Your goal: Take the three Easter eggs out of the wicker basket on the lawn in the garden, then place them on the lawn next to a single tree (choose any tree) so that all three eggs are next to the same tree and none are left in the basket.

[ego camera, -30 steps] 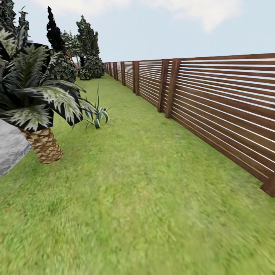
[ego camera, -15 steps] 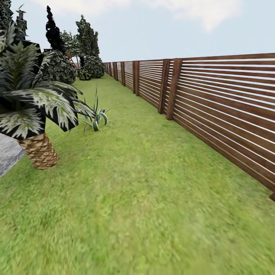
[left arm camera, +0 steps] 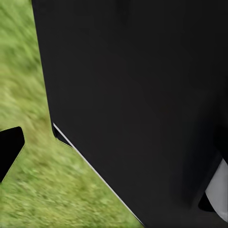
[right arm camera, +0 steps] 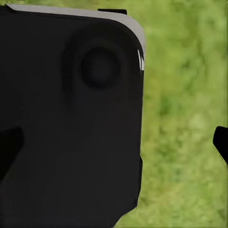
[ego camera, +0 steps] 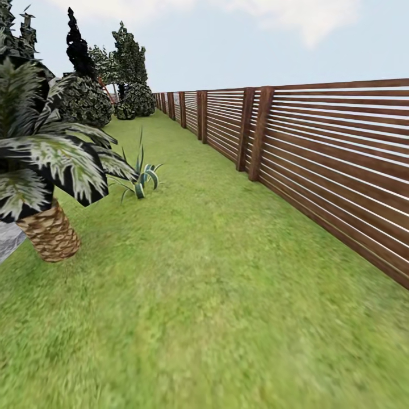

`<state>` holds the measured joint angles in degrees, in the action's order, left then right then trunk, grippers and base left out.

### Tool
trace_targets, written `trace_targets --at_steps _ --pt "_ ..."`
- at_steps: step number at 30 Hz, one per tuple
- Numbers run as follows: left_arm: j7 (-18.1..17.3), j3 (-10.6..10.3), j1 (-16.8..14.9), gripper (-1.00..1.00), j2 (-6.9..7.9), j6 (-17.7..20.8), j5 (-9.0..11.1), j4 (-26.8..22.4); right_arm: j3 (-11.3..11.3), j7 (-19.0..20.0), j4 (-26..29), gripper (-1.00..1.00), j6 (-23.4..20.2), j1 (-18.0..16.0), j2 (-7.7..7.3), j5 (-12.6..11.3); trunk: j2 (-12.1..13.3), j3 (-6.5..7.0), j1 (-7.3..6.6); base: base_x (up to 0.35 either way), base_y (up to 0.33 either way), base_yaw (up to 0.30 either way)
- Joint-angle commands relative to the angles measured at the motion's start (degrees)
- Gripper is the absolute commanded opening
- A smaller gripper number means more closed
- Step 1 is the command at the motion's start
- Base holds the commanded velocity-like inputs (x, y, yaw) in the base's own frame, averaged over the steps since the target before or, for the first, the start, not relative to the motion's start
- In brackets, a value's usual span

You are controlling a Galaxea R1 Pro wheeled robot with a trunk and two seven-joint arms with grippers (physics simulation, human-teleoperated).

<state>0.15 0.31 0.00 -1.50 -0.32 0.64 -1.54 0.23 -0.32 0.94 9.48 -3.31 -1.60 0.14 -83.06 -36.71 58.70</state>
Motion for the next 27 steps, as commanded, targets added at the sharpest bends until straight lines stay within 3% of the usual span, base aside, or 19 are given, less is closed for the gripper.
trace_targets --at_steps 1,27 --pt "0.02 0.01 0.0 1.0 0.0 -0.03 0.07 -0.04 0.03 -0.03 -0.06 1.0 0.19 -0.03 0.07 0.05 -0.02 -0.04 0.03 0.341 0.0 0.0" --pt "0.02 0.02 0.0 1.0 -0.06 -0.03 0.07 -0.04 0.05 -0.03 -0.06 1.0 0.18 -0.03 0.1 0.03 -0.02 -0.04 0.03 0.341 0.0 0.0"
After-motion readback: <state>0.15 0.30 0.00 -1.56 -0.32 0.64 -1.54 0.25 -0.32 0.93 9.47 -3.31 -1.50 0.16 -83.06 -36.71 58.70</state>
